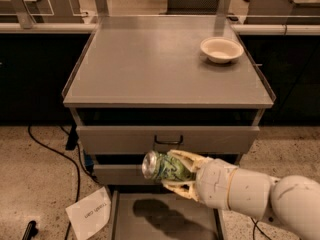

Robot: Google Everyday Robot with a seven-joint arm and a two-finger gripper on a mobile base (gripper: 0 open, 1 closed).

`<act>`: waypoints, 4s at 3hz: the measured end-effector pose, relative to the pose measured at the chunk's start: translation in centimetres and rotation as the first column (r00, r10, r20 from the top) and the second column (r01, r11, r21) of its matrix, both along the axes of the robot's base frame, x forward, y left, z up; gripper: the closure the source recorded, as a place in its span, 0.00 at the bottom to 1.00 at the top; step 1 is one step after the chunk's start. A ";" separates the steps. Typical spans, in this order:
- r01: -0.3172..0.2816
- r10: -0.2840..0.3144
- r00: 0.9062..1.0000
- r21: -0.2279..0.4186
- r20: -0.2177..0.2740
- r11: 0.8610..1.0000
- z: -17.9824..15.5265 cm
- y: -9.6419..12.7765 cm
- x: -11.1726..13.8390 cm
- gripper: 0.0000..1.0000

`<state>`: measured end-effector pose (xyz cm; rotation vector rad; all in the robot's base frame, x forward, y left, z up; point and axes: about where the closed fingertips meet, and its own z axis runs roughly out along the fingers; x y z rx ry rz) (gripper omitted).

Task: Pick green can from bottom drawer and place on counter

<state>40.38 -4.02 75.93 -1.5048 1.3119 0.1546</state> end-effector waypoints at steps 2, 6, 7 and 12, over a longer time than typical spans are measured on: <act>0.049 -0.037 0.978 -0.052 0.204 0.997 11.8 0.1 3.2 1.00; 0.119 -0.100 0.954 -0.052 0.282 0.992 16.6 -4.7 12.0 1.00; 0.145 -0.128 0.952 -0.040 0.278 0.989 16.3 -7.3 15.6 1.00; 0.133 -0.131 0.970 0.002 0.204 0.991 13.7 -8.5 24.8 0.58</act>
Offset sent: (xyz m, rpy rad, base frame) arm 0.0585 -0.0002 0.1825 -0.0739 -0.3015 -0.0767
